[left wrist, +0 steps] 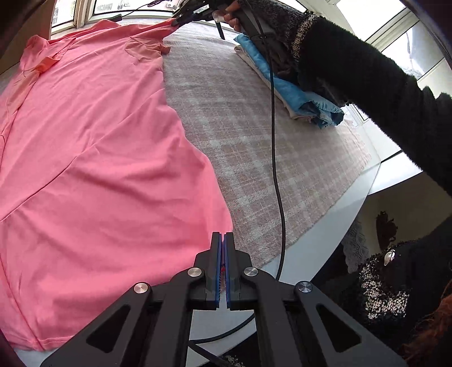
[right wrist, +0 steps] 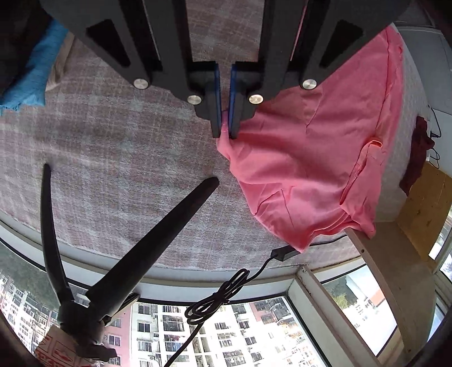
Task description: Fold clothes
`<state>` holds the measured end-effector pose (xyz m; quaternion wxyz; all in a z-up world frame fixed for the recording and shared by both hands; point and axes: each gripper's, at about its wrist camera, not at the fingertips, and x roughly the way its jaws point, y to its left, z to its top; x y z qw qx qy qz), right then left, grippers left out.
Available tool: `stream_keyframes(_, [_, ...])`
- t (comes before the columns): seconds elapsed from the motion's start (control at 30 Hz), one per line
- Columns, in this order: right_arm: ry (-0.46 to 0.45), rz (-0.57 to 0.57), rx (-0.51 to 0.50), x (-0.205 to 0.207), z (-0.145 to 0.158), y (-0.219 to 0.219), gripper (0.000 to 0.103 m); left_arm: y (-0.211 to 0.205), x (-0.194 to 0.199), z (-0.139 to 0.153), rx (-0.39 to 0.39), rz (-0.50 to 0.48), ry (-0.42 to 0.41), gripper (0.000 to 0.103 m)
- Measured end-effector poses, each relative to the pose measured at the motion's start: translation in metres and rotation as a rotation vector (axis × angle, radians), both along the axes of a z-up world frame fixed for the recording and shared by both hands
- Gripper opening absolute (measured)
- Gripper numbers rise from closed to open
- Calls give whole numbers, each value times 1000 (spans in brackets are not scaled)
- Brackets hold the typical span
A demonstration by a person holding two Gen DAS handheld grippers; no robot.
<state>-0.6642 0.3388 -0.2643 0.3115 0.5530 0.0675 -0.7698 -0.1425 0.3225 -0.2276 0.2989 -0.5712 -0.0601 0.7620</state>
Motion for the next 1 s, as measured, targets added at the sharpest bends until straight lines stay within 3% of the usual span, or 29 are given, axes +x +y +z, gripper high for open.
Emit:
stream_keyframes(0.2, [7, 4, 33, 1, -4, -3, 5, 7, -4, -8, -14, -17, -9, 1])
stream_keyframes(0.37, [-14, -28, 4, -4, -3, 1, 5, 1, -12, -9, 42, 12, -18, 1])
stream_keyframes(0.47, [-22, -45, -37, -5, 5, 1, 5, -17, -11, -1, 67, 73, -1, 1])
stream_keyframes(0.57, [-19, -35, -88, -4, 24, -12, 5, -57, -1, 7, 97, 216, -1, 1])
stream_keyframes(0.77, [29, 69, -118, 2, 64, -85, 5, -132, 31, 0, 70, 475, -25, 1])
stream_keyframes(0.9, [33, 141, -71, 14, 62, -152, 5, -151, 40, -14, 52, 541, -42, 1])
stream_keyframes(1.0, [24, 208, 5, 22, 41, -201, 5, -153, 40, -26, 52, 550, -63, 1])
